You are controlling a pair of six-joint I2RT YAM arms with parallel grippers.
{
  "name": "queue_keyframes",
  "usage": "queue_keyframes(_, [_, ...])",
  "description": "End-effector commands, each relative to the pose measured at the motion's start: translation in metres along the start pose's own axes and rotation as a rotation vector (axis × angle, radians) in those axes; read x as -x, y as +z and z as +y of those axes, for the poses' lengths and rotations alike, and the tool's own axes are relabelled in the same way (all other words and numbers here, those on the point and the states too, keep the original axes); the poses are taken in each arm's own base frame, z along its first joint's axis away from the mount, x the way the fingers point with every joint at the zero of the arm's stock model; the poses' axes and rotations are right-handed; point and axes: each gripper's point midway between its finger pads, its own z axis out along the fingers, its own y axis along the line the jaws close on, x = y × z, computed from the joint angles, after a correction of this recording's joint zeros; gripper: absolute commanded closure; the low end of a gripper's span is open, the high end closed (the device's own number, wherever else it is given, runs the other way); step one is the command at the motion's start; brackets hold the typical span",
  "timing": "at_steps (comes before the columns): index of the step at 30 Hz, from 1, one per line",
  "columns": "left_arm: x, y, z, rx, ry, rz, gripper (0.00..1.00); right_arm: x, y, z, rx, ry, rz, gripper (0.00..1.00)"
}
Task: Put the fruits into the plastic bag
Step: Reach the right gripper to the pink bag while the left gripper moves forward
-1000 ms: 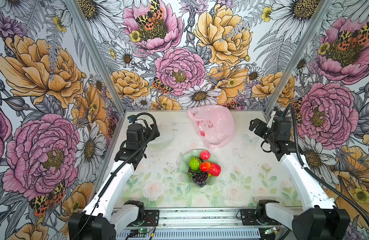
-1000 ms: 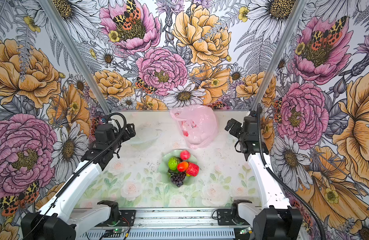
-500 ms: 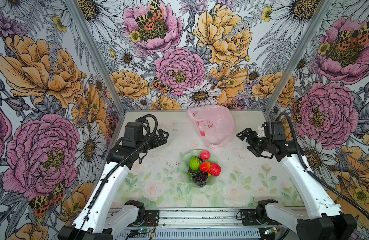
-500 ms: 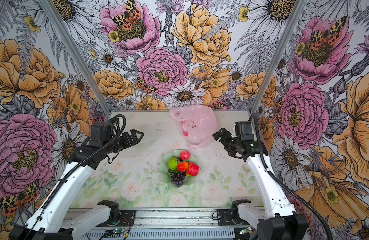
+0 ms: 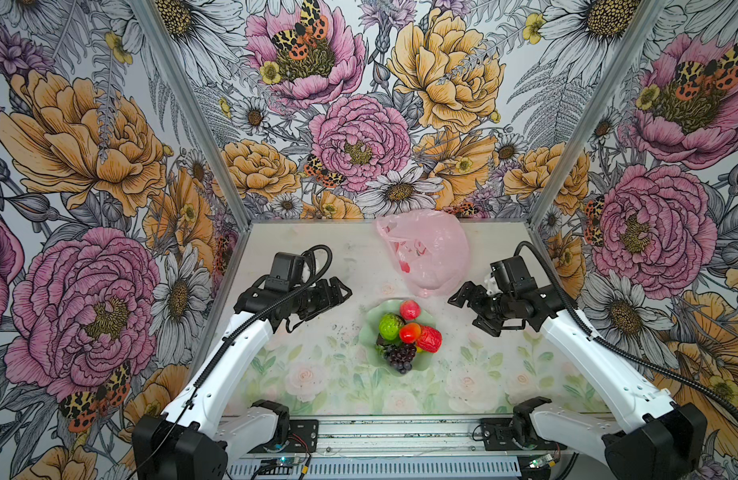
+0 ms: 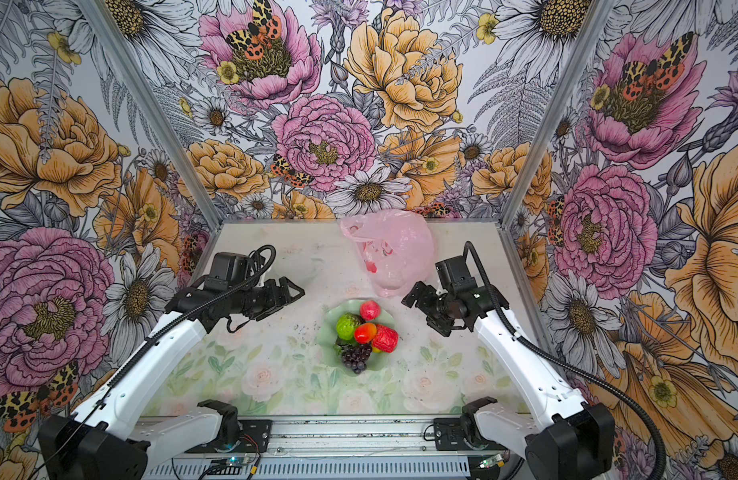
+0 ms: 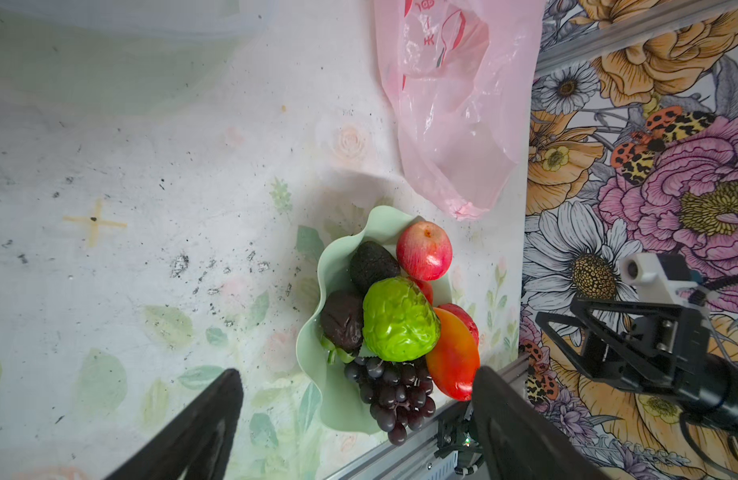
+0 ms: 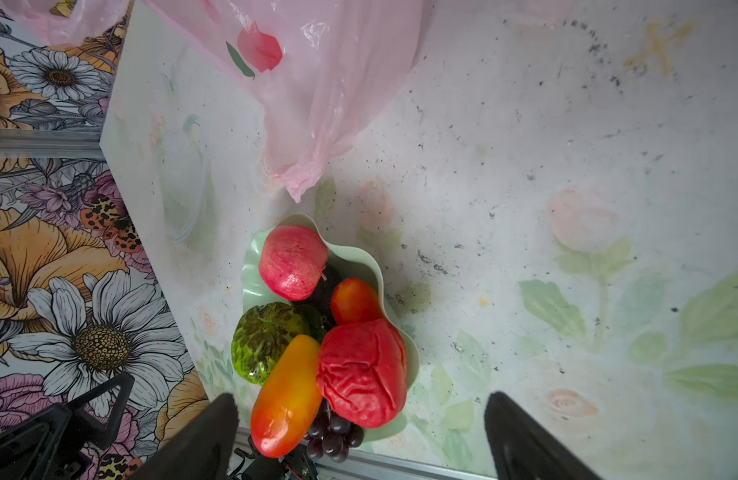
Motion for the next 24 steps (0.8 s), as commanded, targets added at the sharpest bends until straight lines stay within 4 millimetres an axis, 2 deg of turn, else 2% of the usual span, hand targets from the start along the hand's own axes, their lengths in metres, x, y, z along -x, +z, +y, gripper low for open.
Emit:
queue_keyframes(1, [0.005, 0.007, -0.011, -0.044, 0.006, -0.001, 0.14, 0.01, 0.005, 0.001, -0.032, 0.014, -0.024, 0.08])
queue_keyframes(6, [0.032, 0.019, -0.027, -0.048, 0.044, -0.018, 0.13, 0.026, 0.02, 0.012, -0.042, 0.09, -0.028, 0.1])
queue_keyframes(11, [0.05, 0.031, -0.042, -0.054, 0.089, -0.011, 0.11, 0.046, 0.034, 0.024, -0.019, 0.189, -0.074, 0.1])
queue_keyframes(18, [0.057, 0.038, -0.041, -0.037, 0.096, -0.009, 0.1, 0.069, 0.063, 0.04, -0.025, 0.249, -0.075, 0.13])
queue_keyframes(24, [0.062, 0.04, -0.042, -0.033, 0.109, -0.015, 0.1, 0.076, 0.093, 0.057, -0.023, 0.284, -0.053, 0.16])
